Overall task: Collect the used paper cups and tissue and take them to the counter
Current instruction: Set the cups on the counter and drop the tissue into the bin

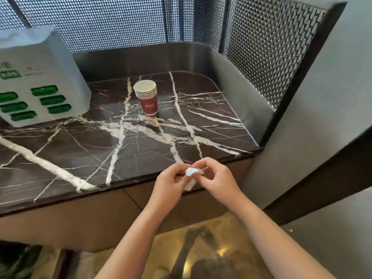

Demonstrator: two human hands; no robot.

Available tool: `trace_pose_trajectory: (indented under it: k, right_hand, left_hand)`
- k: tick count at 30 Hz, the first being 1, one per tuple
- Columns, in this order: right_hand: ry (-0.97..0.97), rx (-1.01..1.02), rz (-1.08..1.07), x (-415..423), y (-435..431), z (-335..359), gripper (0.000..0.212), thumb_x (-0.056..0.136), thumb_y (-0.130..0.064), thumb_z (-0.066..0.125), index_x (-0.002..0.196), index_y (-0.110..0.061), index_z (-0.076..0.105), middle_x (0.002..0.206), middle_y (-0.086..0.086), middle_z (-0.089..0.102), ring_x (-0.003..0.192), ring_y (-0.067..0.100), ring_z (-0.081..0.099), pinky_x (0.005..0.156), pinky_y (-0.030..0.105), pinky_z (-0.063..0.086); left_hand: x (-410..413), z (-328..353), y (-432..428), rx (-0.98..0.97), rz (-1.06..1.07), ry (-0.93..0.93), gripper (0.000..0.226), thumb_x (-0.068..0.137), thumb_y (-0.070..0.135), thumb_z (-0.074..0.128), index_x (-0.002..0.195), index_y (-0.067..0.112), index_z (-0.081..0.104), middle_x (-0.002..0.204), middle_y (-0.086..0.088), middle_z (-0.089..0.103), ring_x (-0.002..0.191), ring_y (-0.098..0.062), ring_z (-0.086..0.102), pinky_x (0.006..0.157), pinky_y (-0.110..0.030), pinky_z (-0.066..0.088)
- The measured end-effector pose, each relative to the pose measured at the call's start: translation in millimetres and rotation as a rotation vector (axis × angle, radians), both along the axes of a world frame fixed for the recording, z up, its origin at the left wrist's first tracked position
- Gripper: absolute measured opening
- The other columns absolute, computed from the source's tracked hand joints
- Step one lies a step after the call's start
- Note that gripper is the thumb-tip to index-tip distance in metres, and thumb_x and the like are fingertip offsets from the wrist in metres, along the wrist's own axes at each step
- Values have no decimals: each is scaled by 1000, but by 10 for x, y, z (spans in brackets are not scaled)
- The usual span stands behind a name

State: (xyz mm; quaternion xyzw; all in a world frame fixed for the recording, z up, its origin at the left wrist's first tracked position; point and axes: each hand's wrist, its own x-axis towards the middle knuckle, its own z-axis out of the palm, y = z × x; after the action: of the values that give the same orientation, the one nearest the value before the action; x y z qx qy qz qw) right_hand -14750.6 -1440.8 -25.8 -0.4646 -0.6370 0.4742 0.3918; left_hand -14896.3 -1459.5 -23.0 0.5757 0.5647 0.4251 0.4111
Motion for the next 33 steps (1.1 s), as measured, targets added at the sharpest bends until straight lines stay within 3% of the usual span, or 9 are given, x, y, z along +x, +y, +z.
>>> trace_pose_trajectory:
  k: [4, 8, 14, 17, 22, 26, 30, 33]
  right_hand:
    - [31, -47, 2, 59, 25, -118, 12, 81, -14, 68, 81, -24, 63, 76, -8, 66, 68, 4, 59, 66, 20, 48]
    - [22, -74, -11, 35, 79, -357, 18, 80, -14, 68, 77, -31, 61, 76, -11, 64, 70, 5, 58, 67, 21, 48]
    - [29, -98, -58, -13, 215, -815, 22, 82, -9, 65, 79, -31, 61, 79, -12, 65, 73, 2, 61, 69, 17, 50]
    - [28, -139, -75, -42, 265, -1068, 22, 82, -7, 63, 81, -29, 60, 81, -13, 65, 75, 2, 61, 70, 16, 49]
    - [72, -210, -134, -154, 360, -1503, 35, 79, 7, 61, 76, -27, 58, 80, -6, 62, 70, 1, 57, 65, 11, 44]
    - [77, -303, -173, -259, 457, -1819, 34, 78, 10, 60, 74, -24, 57, 77, -1, 61, 70, 7, 55, 66, 15, 44]
    - [47, -424, -247, -303, 604, -2096, 21, 79, 7, 59, 79, -14, 59, 82, 3, 61, 74, 9, 58, 65, 12, 47]
    - [56, -520, -317, -346, 708, -2247, 15, 80, 6, 56, 93, 0, 60, 92, 15, 64, 85, 22, 62, 79, 33, 51]
  left_hand:
    - [71, -106, -8, 5, -6, 23, 23, 84, 11, 64, 84, 35, 64, 81, 13, 68, 74, 5, 61, 66, -9, 45]
    - [60, -409, 37, -51, 5, 1, 15, 85, 17, 62, 98, 24, 64, 90, 8, 69, 79, 4, 62, 67, -7, 46]
    - [-99, -973, 120, -94, -25, 147, 16, 87, 43, 42, 89, 39, 57, 87, 18, 64, 82, 14, 56, 67, -2, 39]
    - [-199, -1305, 185, -157, -6, 229, 16, 93, 28, 47, 96, 26, 62, 90, 17, 67, 81, 13, 59, 68, -2, 40]
    - [-226, -1731, 363, -223, -20, 384, 26, 93, 15, 48, 116, 14, 59, 115, -3, 66, 105, -16, 61, 84, -22, 43]
    - [-214, -1953, 440, -149, -16, 511, 30, 92, 7, 45, 117, 11, 60, 118, -7, 64, 107, -23, 58, 77, -14, 34]
    - [-232, -2048, 483, -113, -12, 576, 35, 90, 1, 45, 121, 11, 59, 119, -9, 64, 110, -26, 56, 83, -13, 30]
    - [-260, -2070, 523, -81, -35, 607, 42, 86, -6, 46, 122, 10, 58, 114, -12, 67, 105, -29, 60, 78, -9, 27]
